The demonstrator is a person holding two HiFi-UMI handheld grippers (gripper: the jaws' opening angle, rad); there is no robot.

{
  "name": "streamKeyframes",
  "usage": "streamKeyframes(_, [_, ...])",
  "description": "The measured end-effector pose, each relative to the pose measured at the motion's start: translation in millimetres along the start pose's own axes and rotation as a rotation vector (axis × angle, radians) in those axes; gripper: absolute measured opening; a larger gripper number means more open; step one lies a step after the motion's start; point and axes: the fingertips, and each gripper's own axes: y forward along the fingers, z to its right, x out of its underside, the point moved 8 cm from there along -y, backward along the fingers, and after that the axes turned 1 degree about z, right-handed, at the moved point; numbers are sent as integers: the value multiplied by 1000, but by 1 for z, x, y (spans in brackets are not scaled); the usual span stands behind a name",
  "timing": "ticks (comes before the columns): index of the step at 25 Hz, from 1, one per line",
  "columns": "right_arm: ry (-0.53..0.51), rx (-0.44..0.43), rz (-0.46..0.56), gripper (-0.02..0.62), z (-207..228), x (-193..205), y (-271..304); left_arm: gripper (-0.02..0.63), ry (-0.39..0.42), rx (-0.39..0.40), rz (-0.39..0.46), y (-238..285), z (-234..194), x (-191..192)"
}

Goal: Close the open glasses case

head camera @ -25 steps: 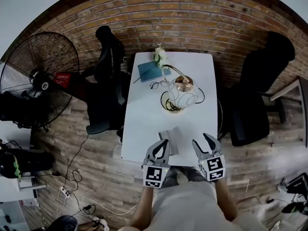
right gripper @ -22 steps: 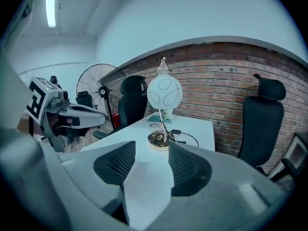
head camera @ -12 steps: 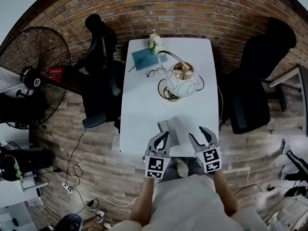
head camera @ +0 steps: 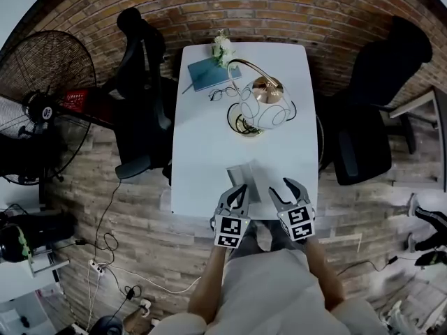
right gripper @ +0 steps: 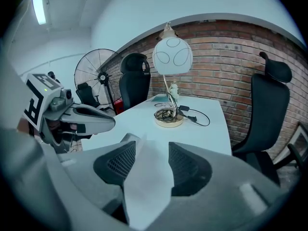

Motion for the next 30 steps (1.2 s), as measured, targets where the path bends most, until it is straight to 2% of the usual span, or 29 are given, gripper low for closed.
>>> streamKeyframes(12, [9,-7,-63,218,-8,27,19,6,-11,26,-93,17,7,37])
streamKeyframes(30, [-1,-15,-111,218,-10,49,41,6,-12,50,-154,32,15,61])
